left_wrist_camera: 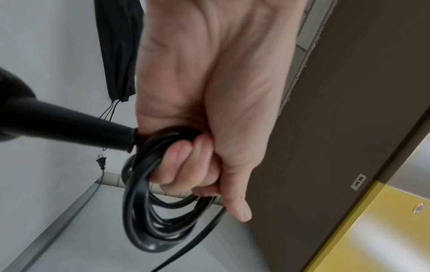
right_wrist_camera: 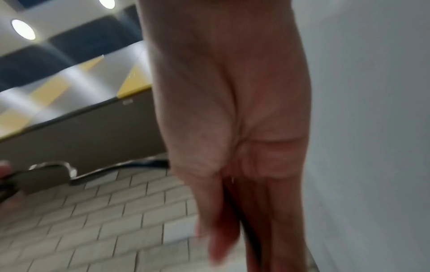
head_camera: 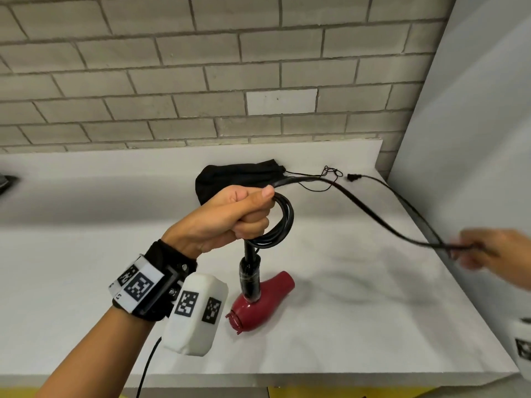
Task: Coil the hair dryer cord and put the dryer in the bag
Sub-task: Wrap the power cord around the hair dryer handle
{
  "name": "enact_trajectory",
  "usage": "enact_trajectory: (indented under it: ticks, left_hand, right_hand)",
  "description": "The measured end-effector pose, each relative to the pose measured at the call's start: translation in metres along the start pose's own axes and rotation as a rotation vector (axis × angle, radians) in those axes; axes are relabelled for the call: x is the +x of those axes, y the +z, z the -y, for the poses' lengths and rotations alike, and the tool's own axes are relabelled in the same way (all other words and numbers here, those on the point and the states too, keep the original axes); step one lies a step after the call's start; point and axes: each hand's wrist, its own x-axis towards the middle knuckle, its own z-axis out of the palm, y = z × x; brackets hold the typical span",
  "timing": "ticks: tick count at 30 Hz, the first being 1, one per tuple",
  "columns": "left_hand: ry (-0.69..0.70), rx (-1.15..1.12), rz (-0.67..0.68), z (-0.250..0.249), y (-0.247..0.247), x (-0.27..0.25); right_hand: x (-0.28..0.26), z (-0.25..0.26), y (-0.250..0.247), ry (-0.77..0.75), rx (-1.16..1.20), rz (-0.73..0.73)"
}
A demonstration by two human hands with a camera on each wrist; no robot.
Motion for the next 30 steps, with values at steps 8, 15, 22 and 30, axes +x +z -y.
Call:
enact_trajectory:
  ticks: [8, 15, 22, 30]
  left_hand:
    - [-0.060, -0.045, 0.100, 0.008, 0.015, 0.011]
    - [-0.053, -0.076, 0.124, 0.015, 0.022, 0.017]
    - [-0.016, -0.152, 0.079, 0.023, 0.018, 0.016]
    - [-0.060, -0.111, 0.013, 0.019, 0.026, 0.021]
  right_hand:
    - [-0.007, 0.035, 0.051, -0.096, -0.350, 0.270]
    - [-0.008, 0.175, 0.020, -0.484, 0.796, 0.081]
    - [0.005, 0.196, 0.048, -0.446, 0.921, 0.182]
    - [0.015, 0.197, 0.054, -0.408, 0.967, -0.029]
